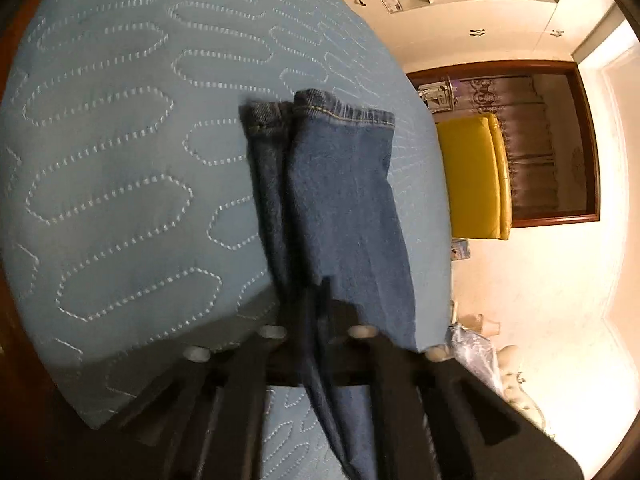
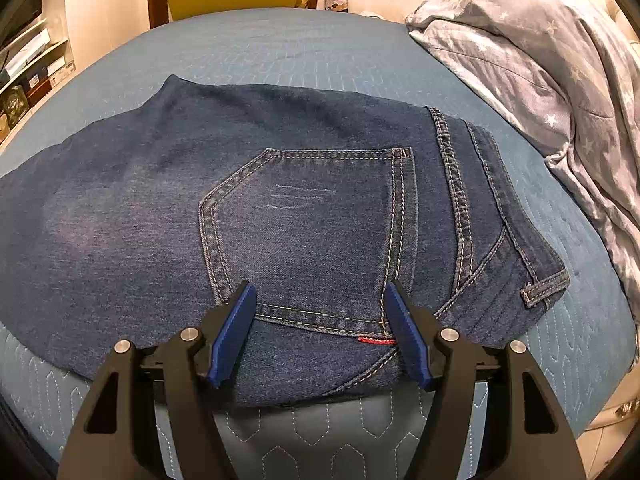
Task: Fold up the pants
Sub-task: 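Smooth the back pocket area with the right gripper while the left gripper holds the leg hem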
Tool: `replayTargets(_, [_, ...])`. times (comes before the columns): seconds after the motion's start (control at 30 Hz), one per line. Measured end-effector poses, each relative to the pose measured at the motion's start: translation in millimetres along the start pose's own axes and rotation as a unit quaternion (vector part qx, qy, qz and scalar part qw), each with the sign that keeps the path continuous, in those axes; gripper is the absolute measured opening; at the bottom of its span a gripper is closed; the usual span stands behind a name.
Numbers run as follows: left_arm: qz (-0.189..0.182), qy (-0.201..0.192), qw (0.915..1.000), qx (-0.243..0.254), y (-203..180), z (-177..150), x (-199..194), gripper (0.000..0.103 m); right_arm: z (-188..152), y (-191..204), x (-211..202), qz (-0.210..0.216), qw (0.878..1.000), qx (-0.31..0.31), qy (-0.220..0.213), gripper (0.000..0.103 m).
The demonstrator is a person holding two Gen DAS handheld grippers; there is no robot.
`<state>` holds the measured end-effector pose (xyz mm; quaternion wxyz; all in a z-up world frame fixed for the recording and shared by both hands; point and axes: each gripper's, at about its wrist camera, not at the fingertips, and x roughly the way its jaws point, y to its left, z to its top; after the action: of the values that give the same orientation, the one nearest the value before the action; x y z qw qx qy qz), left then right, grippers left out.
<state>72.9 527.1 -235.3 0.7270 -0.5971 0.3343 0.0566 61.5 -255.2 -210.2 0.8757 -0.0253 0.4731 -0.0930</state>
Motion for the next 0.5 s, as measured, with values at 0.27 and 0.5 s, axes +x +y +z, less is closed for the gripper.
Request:
replayTargets(0.27, [0.007, -0.013, 0.9993, 0.035, -17, -3, -21, 0.001, 3, 1, 1, 0.002, 1.000, -0.011, 0.014, 0.063])
replayTargets(0.5, [0.003, 0.002, 1.0000, -0.007, 9, 1, -8, 0.005, 1, 0, -3, 0.001, 1.000, -0.017, 0.009, 0.063])
